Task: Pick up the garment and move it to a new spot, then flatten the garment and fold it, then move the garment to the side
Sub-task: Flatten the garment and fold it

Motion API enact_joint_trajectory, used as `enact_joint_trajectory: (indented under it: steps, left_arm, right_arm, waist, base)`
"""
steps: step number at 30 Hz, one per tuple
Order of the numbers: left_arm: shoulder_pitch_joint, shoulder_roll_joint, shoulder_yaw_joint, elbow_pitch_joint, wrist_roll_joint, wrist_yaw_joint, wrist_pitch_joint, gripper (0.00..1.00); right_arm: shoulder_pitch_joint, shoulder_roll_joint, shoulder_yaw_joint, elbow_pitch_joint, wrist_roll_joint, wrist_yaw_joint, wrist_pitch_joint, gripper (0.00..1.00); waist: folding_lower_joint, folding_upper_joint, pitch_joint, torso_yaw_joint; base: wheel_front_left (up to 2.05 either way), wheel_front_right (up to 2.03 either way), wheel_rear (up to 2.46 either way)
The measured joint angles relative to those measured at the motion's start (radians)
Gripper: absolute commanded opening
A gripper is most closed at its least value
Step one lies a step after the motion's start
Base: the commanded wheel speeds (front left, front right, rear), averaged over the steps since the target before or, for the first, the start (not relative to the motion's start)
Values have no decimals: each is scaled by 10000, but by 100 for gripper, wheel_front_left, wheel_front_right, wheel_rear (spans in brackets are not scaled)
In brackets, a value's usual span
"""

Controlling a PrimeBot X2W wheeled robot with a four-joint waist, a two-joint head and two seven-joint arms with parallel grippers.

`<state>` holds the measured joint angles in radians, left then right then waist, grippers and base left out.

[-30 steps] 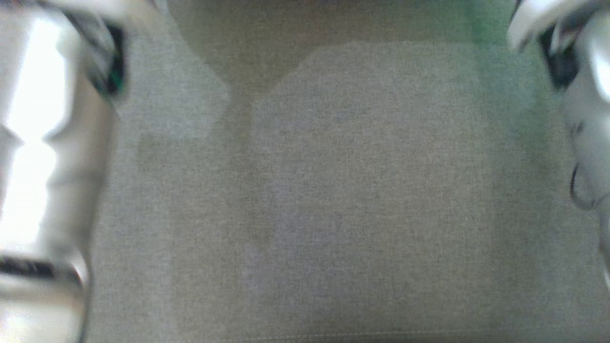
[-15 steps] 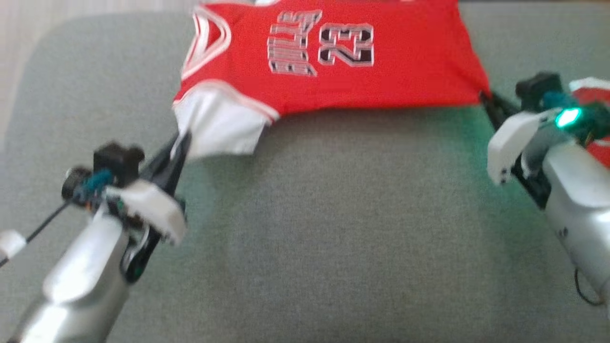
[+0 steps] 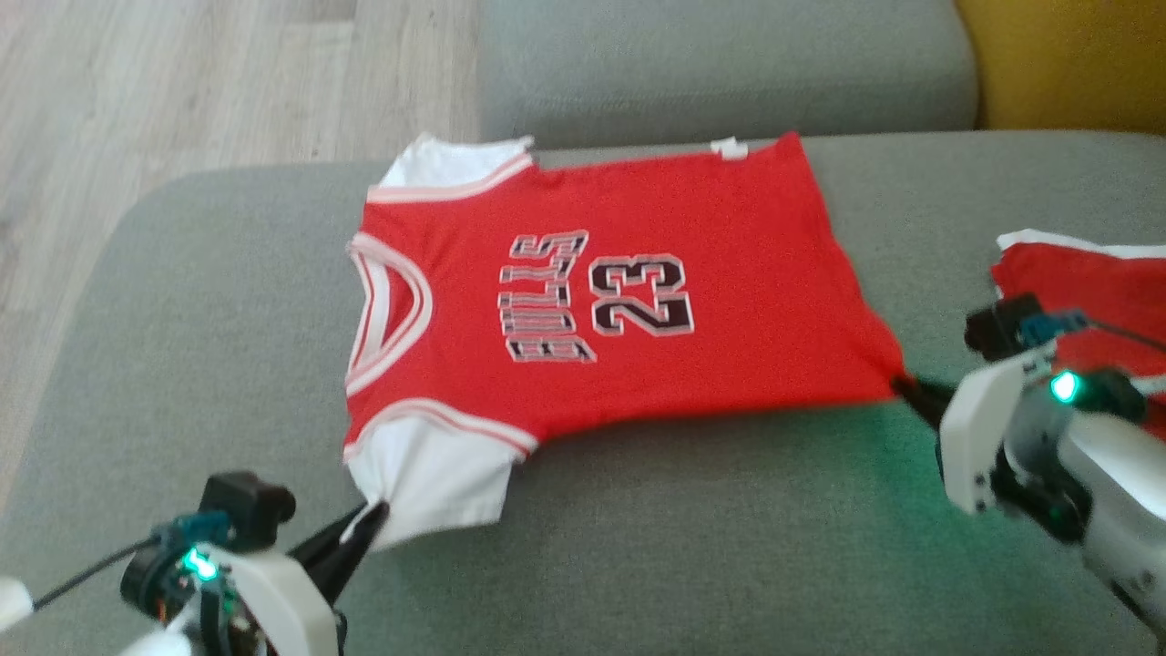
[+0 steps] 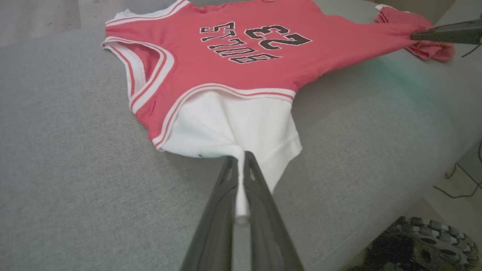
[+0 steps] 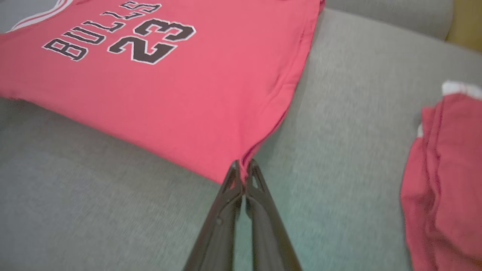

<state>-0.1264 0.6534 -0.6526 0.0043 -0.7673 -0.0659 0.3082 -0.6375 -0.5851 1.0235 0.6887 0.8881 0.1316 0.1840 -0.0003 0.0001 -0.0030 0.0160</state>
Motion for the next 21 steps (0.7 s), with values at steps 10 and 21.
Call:
enact_joint_trajectory:
  steps: [10, 21]
  left_arm:
    - [722, 525, 104, -1710, -190, 966, 495, 0]
    - [-596, 217, 180, -901, -119, 848, 493, 0]
  right_arm:
    - [941, -1221, 247, -2023, 1856, 0, 639, 0]
    - [10, -1055, -63, -1634, 1766, 0, 734, 0]
  waist:
    - [3, 0, -112, -135]
    - [5, 0, 641, -91]
  base:
    - [0, 0, 0]
    - [0, 0, 0]
